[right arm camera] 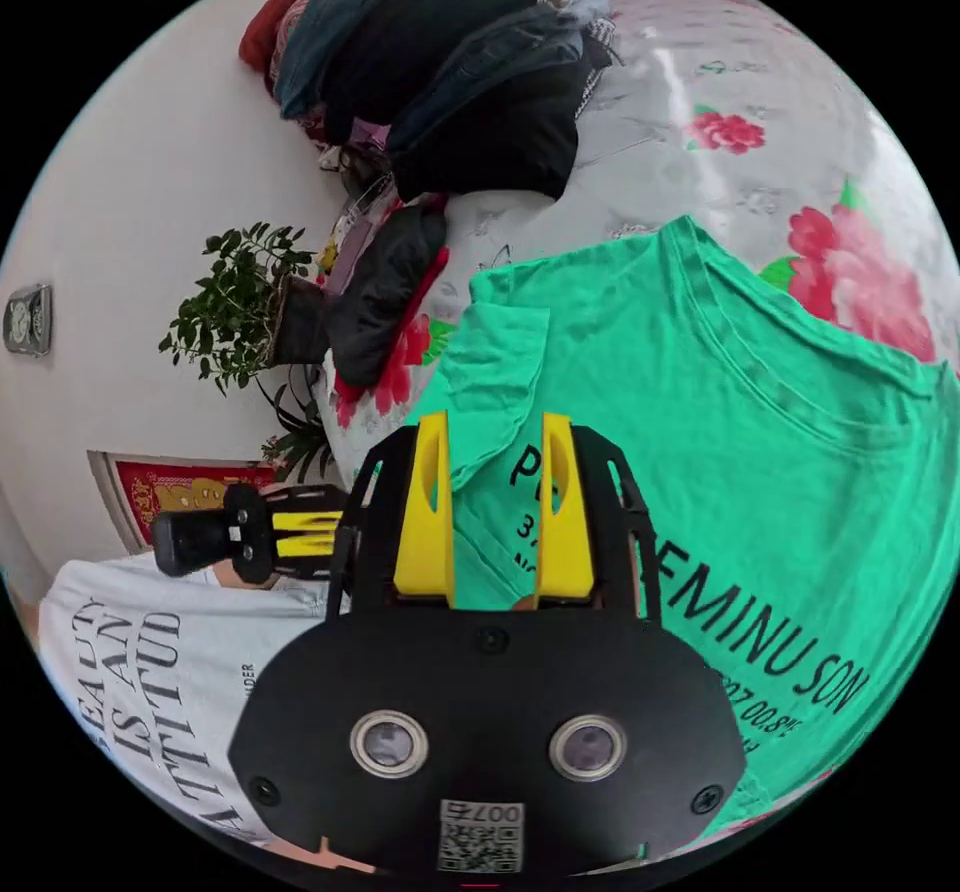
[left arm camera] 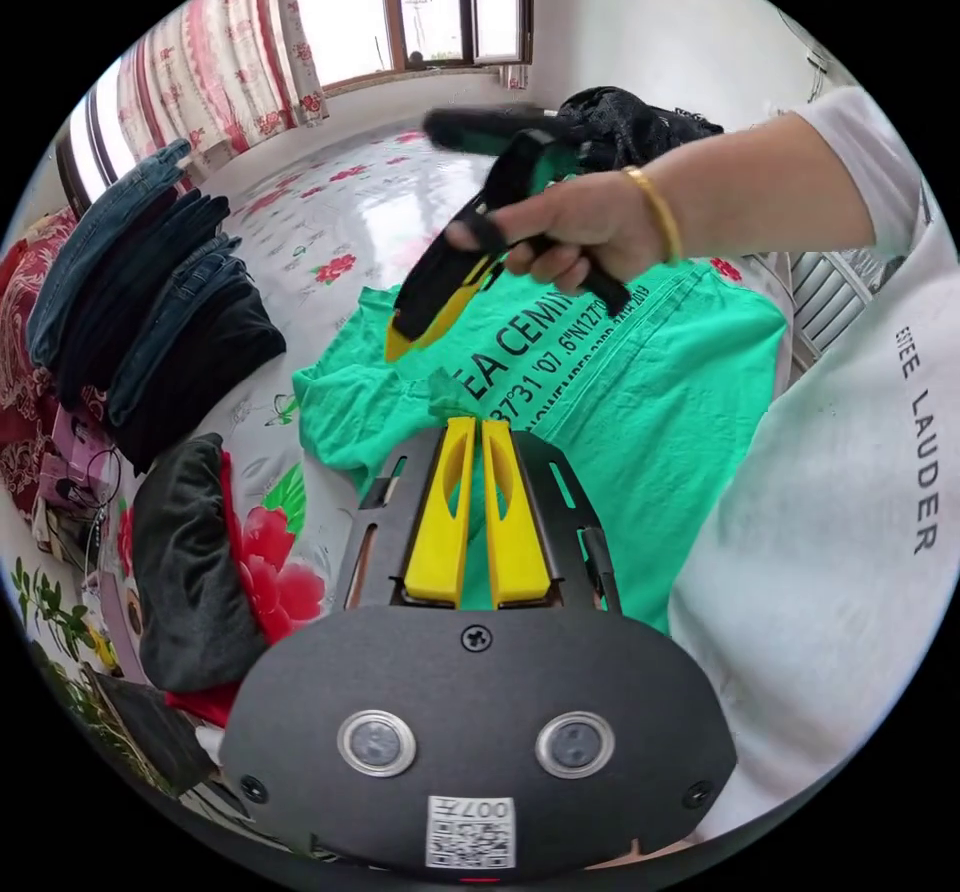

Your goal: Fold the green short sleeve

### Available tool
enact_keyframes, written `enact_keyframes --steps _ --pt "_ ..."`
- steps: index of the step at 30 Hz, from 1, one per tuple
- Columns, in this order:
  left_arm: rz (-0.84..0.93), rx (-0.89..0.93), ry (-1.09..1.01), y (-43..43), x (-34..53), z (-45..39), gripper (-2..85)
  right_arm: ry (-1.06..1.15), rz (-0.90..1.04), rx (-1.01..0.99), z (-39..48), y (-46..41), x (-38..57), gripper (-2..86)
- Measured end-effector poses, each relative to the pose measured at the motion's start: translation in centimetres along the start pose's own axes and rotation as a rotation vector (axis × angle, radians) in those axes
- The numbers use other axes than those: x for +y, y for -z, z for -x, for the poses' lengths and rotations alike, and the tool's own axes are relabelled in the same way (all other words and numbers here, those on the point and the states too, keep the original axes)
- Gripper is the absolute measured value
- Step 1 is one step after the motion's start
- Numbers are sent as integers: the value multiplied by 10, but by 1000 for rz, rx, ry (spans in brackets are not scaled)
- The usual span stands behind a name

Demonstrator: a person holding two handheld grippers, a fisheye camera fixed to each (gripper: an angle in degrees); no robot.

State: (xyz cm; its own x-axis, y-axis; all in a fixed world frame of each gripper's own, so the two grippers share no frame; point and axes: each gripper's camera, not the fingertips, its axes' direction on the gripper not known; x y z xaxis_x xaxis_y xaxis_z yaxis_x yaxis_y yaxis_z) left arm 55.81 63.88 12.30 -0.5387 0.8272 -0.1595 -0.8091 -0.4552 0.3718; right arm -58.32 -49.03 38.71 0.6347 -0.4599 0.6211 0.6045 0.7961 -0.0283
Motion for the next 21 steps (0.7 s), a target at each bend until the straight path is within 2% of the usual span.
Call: enact_keyframes --steps 2,4,8,10,13,15,17,21 --pt "-3 -16 1 4 -2 -4 -8 -46 125 -45 -11 -27 -29 68" --pt "4 -27 -8 7 -4 -7 -7 -50 153 -128 -14 -34 -39 44" --pt "31 -74 -13 11 -5 -11 10 97 -157 -136 3 30 -16 14" --pt "8 -74 21 15 -5 -10 36 111 -221 -66 0 54 6 13" --pt "-11 40 69 15 -9 -5 77 -47 -199 71 -33 63 33 23" --pt "-33 134 100 16 -14 0 88 -141 -176 41 -54 61 44 31" --pt "-61 165 113 21 -18 8 90 -205 -235 56 -64 64 60 41" --pt "-57 29 137 25 -35 50 77 -182 -251 69 -53 61 71 54"
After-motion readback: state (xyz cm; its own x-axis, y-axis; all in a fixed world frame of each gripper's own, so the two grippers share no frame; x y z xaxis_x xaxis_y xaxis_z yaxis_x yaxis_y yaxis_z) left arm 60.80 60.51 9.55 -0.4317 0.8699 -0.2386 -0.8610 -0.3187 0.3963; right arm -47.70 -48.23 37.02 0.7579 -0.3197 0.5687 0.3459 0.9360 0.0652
